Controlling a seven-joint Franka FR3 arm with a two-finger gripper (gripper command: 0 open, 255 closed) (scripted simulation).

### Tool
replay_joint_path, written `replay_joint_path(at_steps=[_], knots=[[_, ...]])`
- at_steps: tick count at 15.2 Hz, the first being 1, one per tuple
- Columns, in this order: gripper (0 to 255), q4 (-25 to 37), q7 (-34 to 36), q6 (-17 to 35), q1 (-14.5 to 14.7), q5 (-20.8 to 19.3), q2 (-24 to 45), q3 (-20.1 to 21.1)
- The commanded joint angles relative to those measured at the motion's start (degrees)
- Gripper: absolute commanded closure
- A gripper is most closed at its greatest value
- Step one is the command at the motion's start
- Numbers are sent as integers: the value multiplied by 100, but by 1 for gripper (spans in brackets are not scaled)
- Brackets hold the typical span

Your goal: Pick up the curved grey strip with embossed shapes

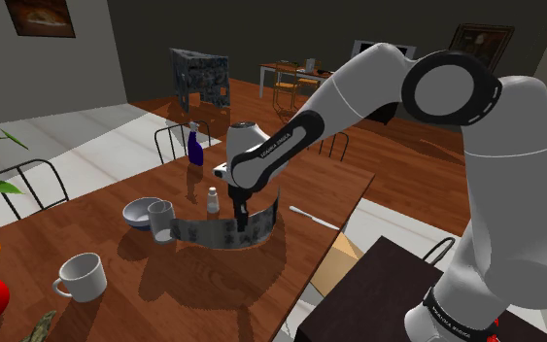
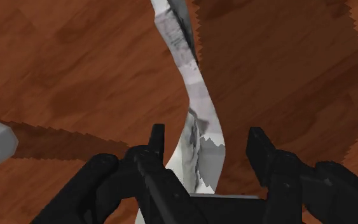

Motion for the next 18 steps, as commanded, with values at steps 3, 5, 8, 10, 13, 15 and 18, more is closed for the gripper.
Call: replay_joint_path(at_steps=[3,5,8,10,13,15,18], knots=[[255,-3,0,16,0,-1,11,-1],[255,-3,-1,16,0,-1,11,-1],[255,-8,-1,20,-1,-1,10,-1],[255,11,-8,-55,-7,5,-47,2],[255,23,-15,-233,-15,21,-212,13],[255,38,-20,-353,-20,32,-318,19],[255,69,-27,-537,-27,48,-472,28]])
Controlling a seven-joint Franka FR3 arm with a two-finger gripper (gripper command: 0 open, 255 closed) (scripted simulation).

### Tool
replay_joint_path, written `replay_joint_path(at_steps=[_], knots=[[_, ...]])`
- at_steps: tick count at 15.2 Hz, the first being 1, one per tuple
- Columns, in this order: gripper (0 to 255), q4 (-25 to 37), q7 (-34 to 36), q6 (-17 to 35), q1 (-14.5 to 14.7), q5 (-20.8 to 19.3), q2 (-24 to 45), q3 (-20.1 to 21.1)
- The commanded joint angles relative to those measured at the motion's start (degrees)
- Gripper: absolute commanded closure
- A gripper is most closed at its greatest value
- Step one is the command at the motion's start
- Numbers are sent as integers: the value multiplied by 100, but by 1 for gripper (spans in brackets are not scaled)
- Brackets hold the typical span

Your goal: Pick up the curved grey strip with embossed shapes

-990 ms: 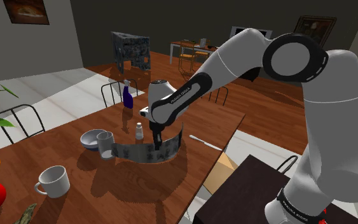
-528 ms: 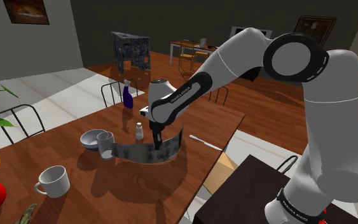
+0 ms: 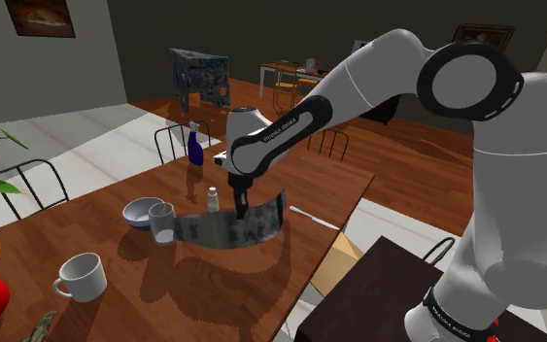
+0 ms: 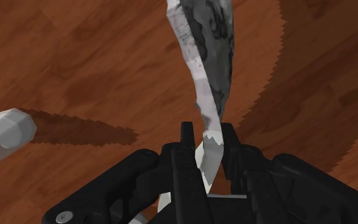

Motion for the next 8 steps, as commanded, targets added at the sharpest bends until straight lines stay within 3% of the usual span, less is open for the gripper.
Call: replay_joint_path(at_steps=[1,8], knots=[[255,20,7,-130,3,10,-115,9],[255,105,-4,-456,-7,35,-357,21]])
